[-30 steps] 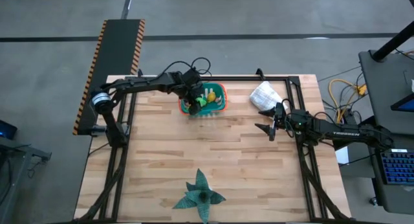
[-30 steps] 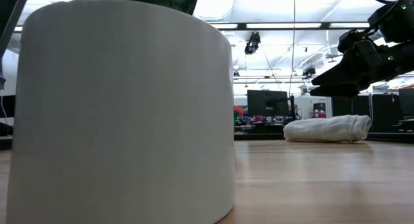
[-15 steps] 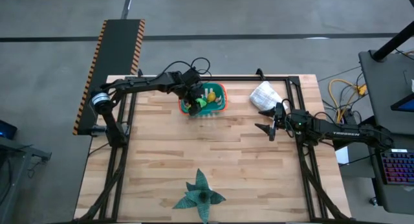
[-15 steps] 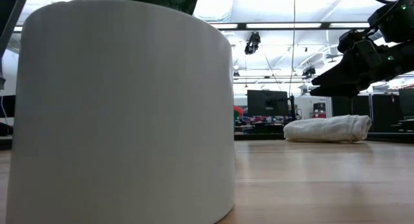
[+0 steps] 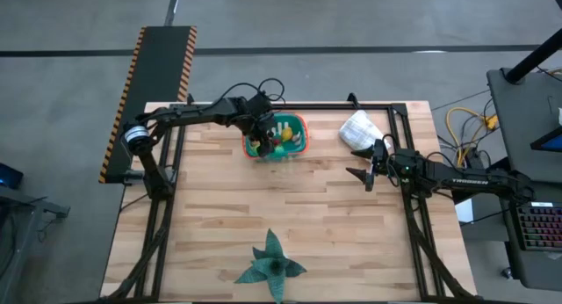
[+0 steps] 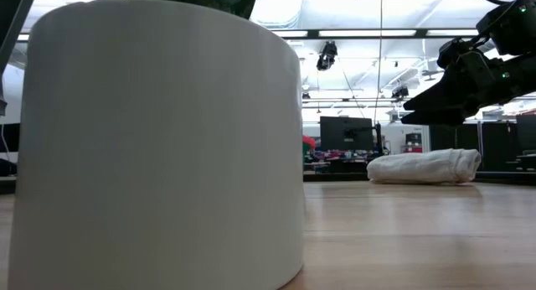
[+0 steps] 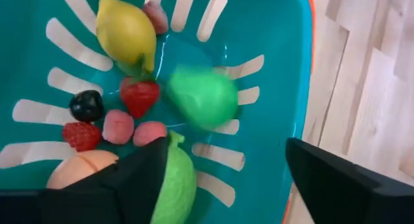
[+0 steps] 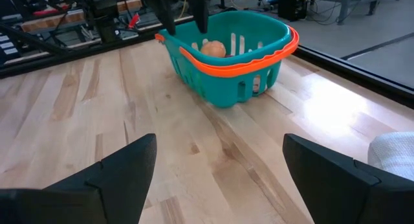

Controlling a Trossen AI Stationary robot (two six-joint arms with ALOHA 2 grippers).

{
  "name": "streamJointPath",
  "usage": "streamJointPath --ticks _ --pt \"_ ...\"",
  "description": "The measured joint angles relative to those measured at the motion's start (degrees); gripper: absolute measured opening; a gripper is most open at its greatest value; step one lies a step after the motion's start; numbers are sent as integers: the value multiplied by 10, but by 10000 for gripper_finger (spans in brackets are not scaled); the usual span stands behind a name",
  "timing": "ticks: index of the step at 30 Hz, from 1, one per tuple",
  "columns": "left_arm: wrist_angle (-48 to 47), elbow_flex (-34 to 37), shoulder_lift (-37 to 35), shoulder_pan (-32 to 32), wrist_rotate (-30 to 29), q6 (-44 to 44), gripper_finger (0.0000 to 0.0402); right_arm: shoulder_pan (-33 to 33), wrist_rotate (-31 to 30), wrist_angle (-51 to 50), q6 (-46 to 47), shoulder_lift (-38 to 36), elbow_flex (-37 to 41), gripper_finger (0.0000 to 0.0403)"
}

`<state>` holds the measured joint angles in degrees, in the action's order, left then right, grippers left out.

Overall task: Pick and placing Produce into tupperware
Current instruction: Return to Home Position

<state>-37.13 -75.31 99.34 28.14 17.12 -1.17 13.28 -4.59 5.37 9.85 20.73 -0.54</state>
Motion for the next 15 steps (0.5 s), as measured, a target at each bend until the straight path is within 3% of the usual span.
streamJointPath --ticks 4,7,15 --pt "-2 -13 -1 0 3 27 333 0 0 0 0 0 0 327" --pt "3 -39 -7 -8 6 54 340 0 0 0 -3 0 0 327" --pt "106 -132 -58 -63 122 189 288 0 1 44 -15 -1 0 327"
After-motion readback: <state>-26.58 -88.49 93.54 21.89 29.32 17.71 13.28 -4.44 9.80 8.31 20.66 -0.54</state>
